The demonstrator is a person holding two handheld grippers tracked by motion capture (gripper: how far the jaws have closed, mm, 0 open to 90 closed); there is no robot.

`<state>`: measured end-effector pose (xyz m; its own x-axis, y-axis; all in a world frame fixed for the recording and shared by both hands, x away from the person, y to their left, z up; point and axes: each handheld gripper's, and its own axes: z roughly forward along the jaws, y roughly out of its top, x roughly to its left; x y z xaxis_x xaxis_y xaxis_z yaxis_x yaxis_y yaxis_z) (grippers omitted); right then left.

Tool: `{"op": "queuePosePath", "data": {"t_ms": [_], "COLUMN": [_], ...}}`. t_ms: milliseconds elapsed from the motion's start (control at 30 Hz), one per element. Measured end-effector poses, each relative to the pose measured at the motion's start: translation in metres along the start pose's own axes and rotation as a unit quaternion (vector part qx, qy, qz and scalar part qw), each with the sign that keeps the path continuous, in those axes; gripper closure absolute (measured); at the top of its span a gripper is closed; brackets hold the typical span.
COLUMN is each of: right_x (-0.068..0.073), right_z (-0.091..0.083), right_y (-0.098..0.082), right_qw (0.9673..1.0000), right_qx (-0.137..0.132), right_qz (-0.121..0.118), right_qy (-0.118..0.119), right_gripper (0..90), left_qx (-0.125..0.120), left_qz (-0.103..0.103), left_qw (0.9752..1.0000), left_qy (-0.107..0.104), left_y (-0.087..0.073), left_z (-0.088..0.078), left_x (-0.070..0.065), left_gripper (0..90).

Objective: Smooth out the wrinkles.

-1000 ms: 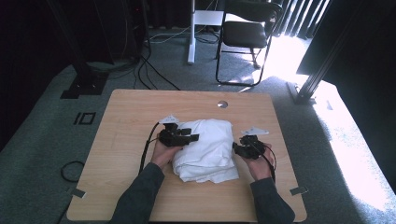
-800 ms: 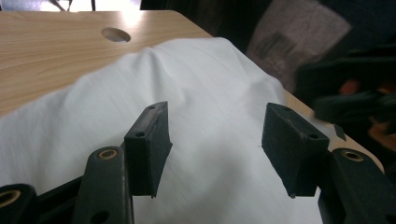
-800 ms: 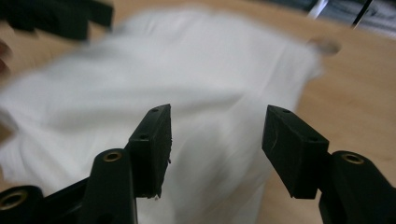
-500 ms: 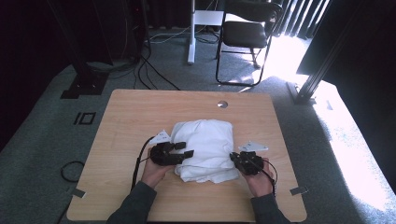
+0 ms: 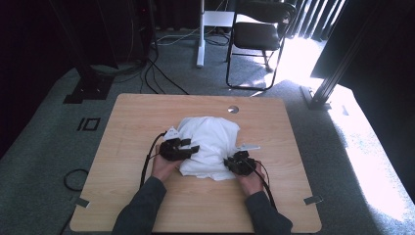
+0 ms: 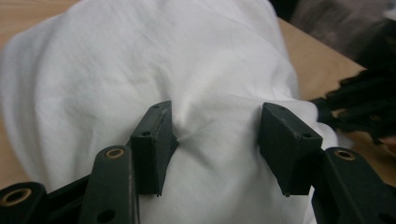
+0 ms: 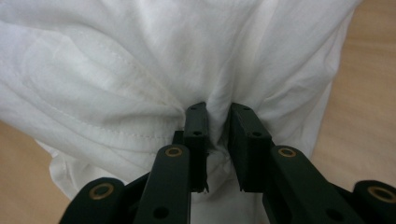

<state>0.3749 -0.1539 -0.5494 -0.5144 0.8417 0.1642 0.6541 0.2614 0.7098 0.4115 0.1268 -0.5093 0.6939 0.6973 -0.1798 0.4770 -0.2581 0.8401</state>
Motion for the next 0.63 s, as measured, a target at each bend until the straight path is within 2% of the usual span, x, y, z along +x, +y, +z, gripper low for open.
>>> {"op": "queuePosePath", "data": {"t_ms": [67, 100, 133, 167, 267, 333, 400, 500, 633], "right_x": [-0.001, -0.003, -0.005, -0.008, -0.016, -0.022, -0.030, -0.043, -0.055], "right_z": [0.008, 0.010, 0.009, 0.005, -0.022, -0.048, -0.066, -0.081, -0.090], "right_y": [0.007, 0.011, 0.014, 0.015, 0.014, 0.011, 0.004, -0.007, -0.021], "right_qw": [1.0000, 1.0000, 1.0000, 0.9998, 0.9986, 0.9965, 0.9942, 0.9931, 0.9923], "right_qx": [-0.006, -0.004, -0.005, -0.013, -0.049, -0.065, -0.078, -0.084, -0.087], "right_qz": [-0.005, -0.002, -0.006, -0.012, -0.013, -0.031, -0.032, -0.014, 0.008], "right_qy": [-0.004, -0.003, -0.004, -0.009, -0.015, -0.043, -0.066, -0.080, -0.089], "right_gripper": [73.9, 70.0, 60.4, 50.7, 39.6, 36.5, 36.1, 34.8, 31.8], "left_qx": [-0.006, -0.012, -0.022, -0.037, -0.065, -0.076, -0.085, -0.085, -0.089], "left_qz": [-0.010, -0.015, -0.018, -0.022, -0.018, -0.020, -0.023, -0.026, -0.037], "left_qw": [0.9999, 0.9997, 0.9994, 0.9989, 0.9972, 0.9961, 0.9950, 0.9944, 0.9930], "left_qy": [0.007, 0.013, 0.020, 0.019, 0.030, 0.040, 0.048, 0.056, 0.068], "left_y": [0.006, 0.008, 0.010, 0.011, 0.009, 0.004, -0.003, -0.012, -0.019], "left_z": [0.001, -0.002, -0.008, -0.017, -0.045, -0.066, -0.082, -0.099, -0.110], "left_x": [0.006, 0.008, 0.008, 0.008, 0.008, 0.011, 0.013, 0.017, 0.023], "left_gripper": [44.2, 43.9, 43.8, 42.9, 41.3, 41.3, 41.2, 40.9, 40.8]}}
